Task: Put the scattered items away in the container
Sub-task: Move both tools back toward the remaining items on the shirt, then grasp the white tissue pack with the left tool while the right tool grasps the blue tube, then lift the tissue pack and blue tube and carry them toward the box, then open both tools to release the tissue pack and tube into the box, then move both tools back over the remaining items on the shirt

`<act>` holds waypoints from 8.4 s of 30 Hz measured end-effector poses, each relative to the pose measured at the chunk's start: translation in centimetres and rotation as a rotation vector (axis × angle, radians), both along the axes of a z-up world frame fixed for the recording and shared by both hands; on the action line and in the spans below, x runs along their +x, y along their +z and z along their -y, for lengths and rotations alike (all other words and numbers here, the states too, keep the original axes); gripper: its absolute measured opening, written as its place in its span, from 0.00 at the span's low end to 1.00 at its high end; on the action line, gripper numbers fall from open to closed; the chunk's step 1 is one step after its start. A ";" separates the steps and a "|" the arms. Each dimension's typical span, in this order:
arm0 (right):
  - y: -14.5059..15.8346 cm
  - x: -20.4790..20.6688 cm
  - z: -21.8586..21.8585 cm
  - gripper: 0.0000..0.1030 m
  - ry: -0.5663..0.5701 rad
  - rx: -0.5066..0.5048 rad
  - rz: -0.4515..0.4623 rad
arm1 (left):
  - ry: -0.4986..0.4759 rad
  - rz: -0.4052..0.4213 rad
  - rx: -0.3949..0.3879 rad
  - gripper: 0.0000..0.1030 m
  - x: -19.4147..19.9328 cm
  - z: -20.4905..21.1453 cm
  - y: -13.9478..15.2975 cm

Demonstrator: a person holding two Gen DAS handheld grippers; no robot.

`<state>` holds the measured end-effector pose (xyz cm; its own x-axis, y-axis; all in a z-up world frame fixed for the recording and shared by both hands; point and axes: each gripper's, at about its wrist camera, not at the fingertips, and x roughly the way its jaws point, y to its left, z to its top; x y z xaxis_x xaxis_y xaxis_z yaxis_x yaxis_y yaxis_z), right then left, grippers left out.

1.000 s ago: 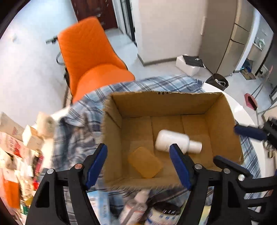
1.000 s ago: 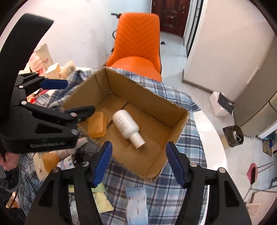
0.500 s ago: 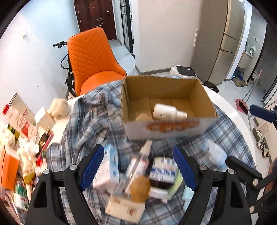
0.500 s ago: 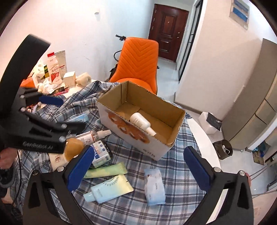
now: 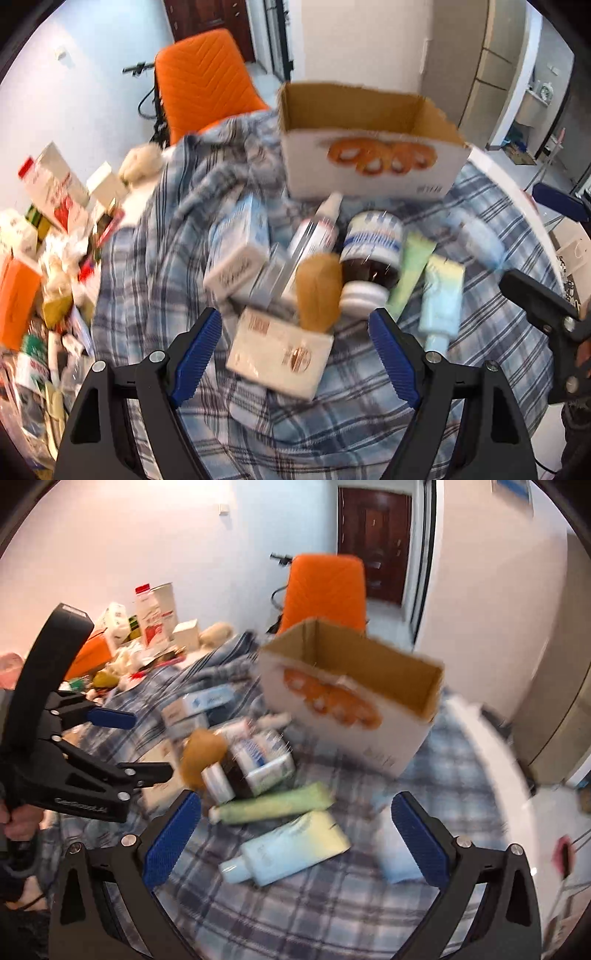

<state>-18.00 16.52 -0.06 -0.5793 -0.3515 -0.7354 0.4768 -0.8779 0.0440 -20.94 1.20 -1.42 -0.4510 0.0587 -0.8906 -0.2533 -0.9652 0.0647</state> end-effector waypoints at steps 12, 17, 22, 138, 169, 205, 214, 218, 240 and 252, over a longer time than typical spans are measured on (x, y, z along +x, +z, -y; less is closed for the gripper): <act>-4.6 1.8 -0.2 1.00 0.115 0.101 0.042 | -0.109 0.113 -0.003 0.82 1.8 0.8 -4.0; -5.8 1.9 0.9 1.00 0.195 0.147 0.063 | -0.113 0.116 -0.043 0.82 1.0 0.8 -5.3; -6.4 1.9 1.9 1.00 0.287 0.177 0.028 | -0.119 0.123 -0.047 0.82 -0.3 1.0 -6.0; -0.4 -2.0 0.1 0.18 0.118 0.078 -0.129 | -0.169 0.069 0.165 0.17 0.4 -2.1 -0.9; 4.5 -2.0 1.0 0.13 0.100 0.046 -0.191 | -0.167 -0.021 0.145 0.17 -0.6 -4.5 2.9; 3.3 -15.9 -2.4 0.05 -0.088 -0.095 0.014 | -0.152 0.031 0.064 0.17 -15.9 -10.3 3.3; -2.1 -19.4 -1.2 0.05 -0.086 -0.100 0.243 | -0.110 0.112 0.039 0.17 -19.9 -10.8 0.0; -2.5 -20.3 -1.6 0.05 -0.118 -0.102 0.251 | -0.098 0.115 0.030 0.17 -21.3 -10.6 -1.3; 0.2 -17.7 -3.8 0.05 -0.119 -0.111 0.180 | -0.091 -0.087 0.039 0.73 -19.5 -9.3 2.3; -0.5 -7.7 -5.4 0.32 0.027 -0.116 0.175 | -0.202 -0.101 0.113 0.73 -10.6 -7.3 5.9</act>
<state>-25.68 21.90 -0.56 -0.4355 -0.4536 -0.7775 0.4766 -0.8490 0.2283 -31.55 8.47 4.43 -0.5067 0.2534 -0.8240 -0.4393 -0.8983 -0.0061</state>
